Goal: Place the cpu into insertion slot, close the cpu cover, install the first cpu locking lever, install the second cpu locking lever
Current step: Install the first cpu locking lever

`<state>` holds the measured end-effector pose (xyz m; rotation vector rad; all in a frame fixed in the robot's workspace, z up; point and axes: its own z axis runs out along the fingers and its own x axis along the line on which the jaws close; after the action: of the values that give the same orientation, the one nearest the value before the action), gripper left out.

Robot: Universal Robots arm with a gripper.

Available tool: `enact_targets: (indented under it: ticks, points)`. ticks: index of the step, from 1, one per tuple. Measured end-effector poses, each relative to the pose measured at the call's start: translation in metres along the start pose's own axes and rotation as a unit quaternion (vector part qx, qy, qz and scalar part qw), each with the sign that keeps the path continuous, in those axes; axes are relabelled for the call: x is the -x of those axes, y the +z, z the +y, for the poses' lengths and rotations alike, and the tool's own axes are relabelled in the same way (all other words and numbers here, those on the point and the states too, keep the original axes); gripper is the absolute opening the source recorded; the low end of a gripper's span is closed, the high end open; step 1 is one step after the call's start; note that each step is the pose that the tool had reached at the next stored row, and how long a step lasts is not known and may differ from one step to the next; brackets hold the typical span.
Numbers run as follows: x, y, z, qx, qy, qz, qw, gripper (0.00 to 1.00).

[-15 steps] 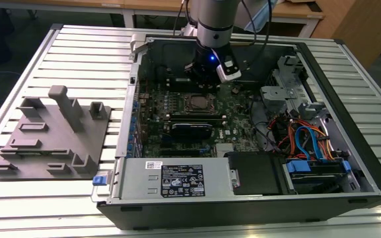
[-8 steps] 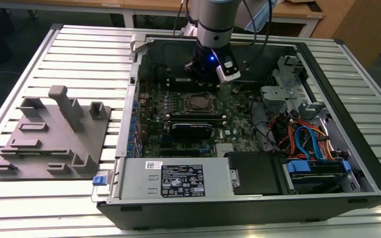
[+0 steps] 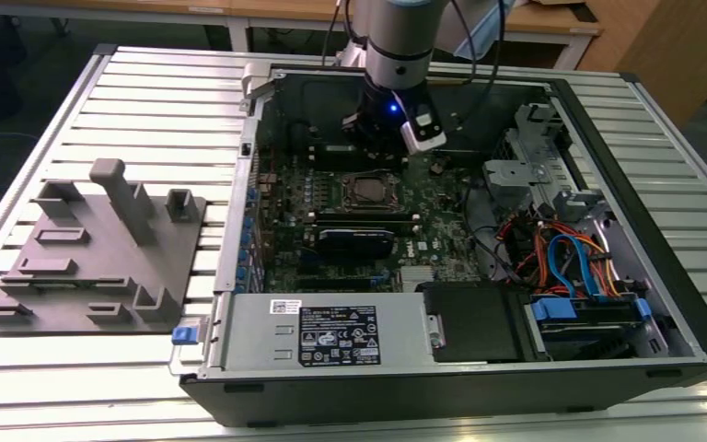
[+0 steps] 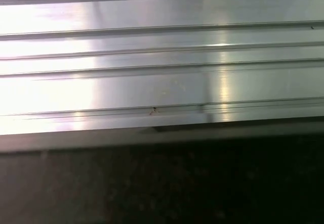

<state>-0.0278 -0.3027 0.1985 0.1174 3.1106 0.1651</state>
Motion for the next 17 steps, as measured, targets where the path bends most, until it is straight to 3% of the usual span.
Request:
enact_targets:
  ticks: [8, 17]
  points:
    - [-0.0015, -0.0085, 0.0009, 0.0003, 0.000, -0.0001, 1.00000, 0.10]
    - [-0.0127, -0.0149, 0.0006, 0.0039, 0.000, -0.0003, 0.99999, 0.10]
